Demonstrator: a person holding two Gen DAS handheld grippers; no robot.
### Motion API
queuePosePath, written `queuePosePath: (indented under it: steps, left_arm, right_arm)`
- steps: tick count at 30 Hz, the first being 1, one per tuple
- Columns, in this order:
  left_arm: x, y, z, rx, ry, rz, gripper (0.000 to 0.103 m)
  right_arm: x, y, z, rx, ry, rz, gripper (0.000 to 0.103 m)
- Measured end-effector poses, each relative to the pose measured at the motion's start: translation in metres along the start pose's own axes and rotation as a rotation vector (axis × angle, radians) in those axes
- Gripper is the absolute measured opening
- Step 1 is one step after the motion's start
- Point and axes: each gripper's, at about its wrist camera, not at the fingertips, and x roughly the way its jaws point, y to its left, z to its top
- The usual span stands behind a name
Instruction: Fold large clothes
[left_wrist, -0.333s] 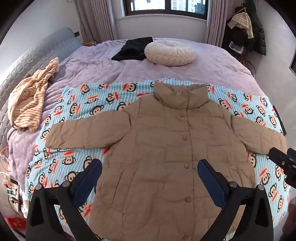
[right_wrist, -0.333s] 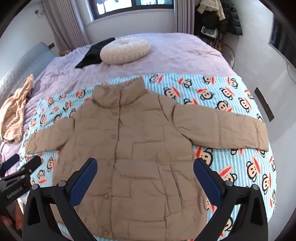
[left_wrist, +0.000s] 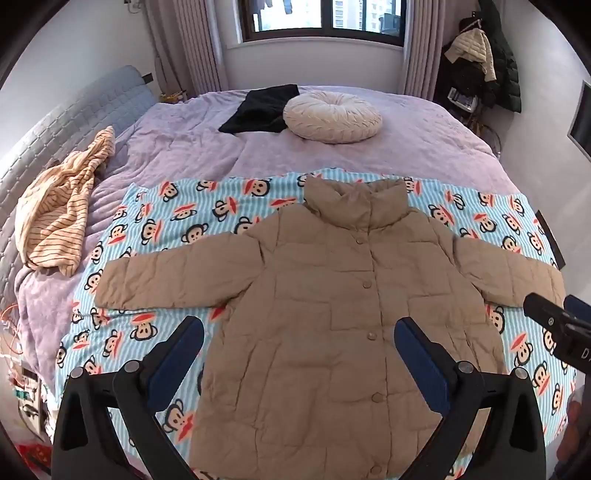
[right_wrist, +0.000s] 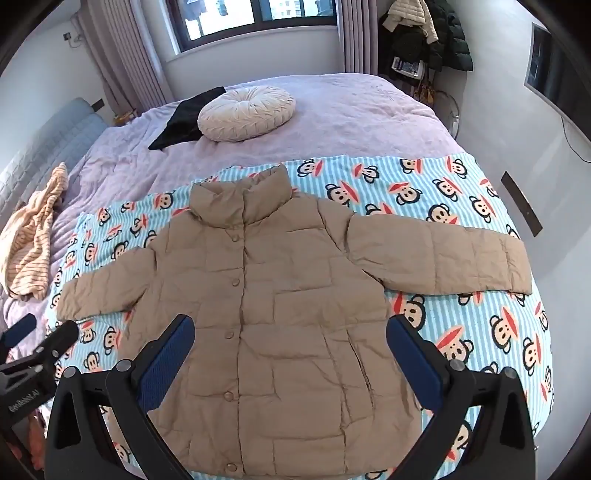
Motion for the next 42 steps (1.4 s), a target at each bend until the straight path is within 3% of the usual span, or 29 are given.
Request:
queuePosePath:
  steps: [19,42]
  left_arm:
    - [0.009,0.016,0.007,-0.042,0.022,0.017,0.103]
    - [0.013,0.012,0.01,-0.037,0.029,0.013,0.103]
  right_arm:
    - [0.022,0.023,0.013,-0.014,0.027,-0.014,0.103]
    - [0.026,0.023,0.017,-0.015,0.028,-0.016,0.103]
